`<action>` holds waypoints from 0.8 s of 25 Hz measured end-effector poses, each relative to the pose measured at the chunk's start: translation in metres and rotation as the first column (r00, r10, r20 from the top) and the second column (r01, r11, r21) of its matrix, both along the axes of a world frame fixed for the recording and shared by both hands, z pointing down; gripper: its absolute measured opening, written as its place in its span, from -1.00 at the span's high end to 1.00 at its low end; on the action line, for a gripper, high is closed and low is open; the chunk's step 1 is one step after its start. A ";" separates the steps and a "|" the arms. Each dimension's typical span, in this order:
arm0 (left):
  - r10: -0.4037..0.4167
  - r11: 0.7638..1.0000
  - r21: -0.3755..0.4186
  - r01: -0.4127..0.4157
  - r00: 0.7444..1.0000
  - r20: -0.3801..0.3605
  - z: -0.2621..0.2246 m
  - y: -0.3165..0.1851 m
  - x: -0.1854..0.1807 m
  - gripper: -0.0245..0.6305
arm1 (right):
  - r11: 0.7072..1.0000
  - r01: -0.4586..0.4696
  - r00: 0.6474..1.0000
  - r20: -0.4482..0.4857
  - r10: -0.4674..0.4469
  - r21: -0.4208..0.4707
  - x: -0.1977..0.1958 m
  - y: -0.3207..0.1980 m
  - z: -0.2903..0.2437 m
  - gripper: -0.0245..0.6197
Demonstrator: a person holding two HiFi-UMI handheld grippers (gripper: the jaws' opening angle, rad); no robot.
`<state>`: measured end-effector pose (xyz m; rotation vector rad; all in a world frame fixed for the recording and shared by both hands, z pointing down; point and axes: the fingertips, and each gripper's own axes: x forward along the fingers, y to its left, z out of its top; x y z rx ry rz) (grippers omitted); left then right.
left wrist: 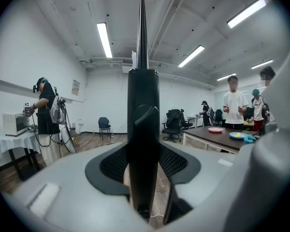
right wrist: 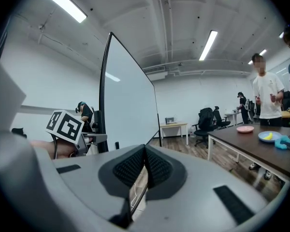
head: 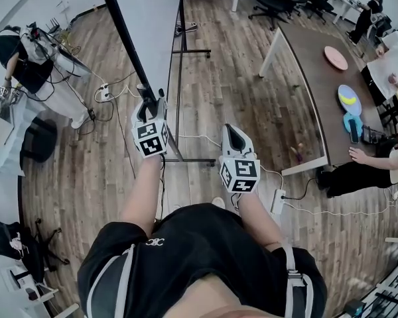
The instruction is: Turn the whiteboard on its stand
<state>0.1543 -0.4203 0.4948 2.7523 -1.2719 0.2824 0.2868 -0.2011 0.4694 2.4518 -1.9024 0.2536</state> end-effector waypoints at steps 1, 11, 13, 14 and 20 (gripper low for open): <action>0.000 1.000 -0.001 0.000 1.000 0.001 0.000 0.001 0.000 0.32 | 1.000 0.001 1.000 0.000 -0.001 -0.001 0.000 0.001 0.000 0.90; 0.011 1.000 -0.014 -0.011 1.000 0.014 -0.001 0.010 -0.002 0.32 | 0.999 0.036 0.999 0.009 -0.036 -0.010 -0.006 0.004 0.004 0.90; 0.012 1.000 -0.014 -0.012 1.000 0.017 0.000 0.013 -0.004 0.32 | 0.999 0.048 0.999 0.012 -0.048 -0.012 -0.009 0.002 0.006 0.90; 0.015 1.000 -0.011 -0.015 1.000 0.019 0.000 0.014 -0.005 0.32 | 0.998 0.055 0.998 0.014 -0.054 -0.013 -0.011 0.001 0.007 0.90; 0.027 1.000 -0.001 -0.027 0.999 0.031 -0.001 0.025 -0.013 0.32 | 0.994 0.106 0.994 0.024 -0.106 -0.007 -0.023 -0.008 0.007 0.90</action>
